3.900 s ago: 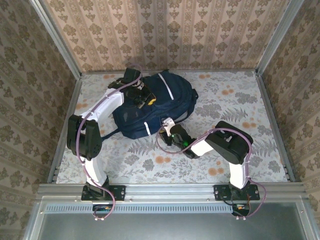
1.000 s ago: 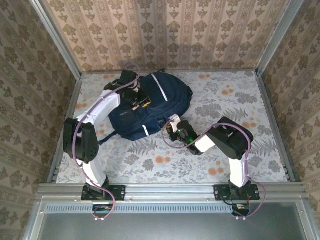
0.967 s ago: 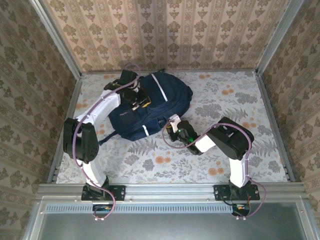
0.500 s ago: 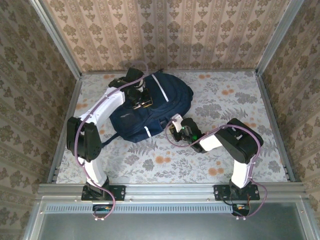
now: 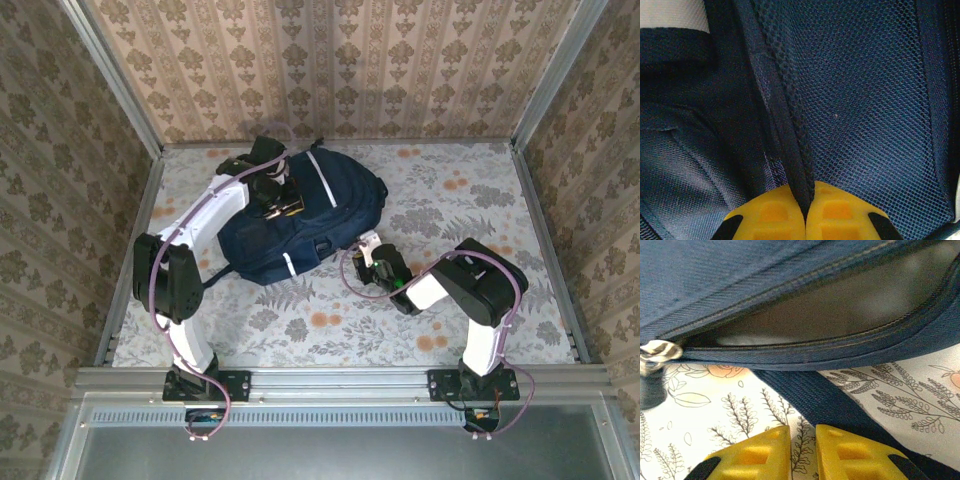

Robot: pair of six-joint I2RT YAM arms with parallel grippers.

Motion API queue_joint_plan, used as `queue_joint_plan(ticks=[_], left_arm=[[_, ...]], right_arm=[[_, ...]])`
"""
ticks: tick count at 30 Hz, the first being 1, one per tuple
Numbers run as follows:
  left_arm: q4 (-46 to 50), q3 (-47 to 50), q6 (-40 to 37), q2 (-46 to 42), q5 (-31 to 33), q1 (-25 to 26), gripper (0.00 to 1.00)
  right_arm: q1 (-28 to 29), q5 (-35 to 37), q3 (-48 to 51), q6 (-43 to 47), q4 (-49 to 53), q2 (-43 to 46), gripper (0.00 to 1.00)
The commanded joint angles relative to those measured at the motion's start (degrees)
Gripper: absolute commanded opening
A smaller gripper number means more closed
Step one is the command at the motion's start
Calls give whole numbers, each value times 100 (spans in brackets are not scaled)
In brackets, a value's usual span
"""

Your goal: Pack the student bag

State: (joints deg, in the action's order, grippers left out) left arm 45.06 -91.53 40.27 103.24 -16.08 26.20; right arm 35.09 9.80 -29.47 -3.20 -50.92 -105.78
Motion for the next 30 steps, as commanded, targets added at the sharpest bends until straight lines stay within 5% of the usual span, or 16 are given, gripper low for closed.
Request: queue_joint_plan(ticks=[1, 11, 17, 23, 30], left_arm=[[-56, -15, 11, -94, -30, -47, 0], [-173, 5, 179, -87, -192, -63, 0], [-220, 18, 282, -127, -290, -91, 0], [-395, 186, 661, -212, -348, -133, 0], [-779, 533, 1149, -270, -475, -130, 0]], right_arm=[[-33, -34, 106, 103, -293, -116, 21], [92, -1089, 204, 47, -615, -78, 31], [270, -1115, 206, 37, -1173, -412, 46], [689, -5, -126, -211, -1424, -867, 54], [1027, 1056, -646, -628, -1323, -1271, 52]])
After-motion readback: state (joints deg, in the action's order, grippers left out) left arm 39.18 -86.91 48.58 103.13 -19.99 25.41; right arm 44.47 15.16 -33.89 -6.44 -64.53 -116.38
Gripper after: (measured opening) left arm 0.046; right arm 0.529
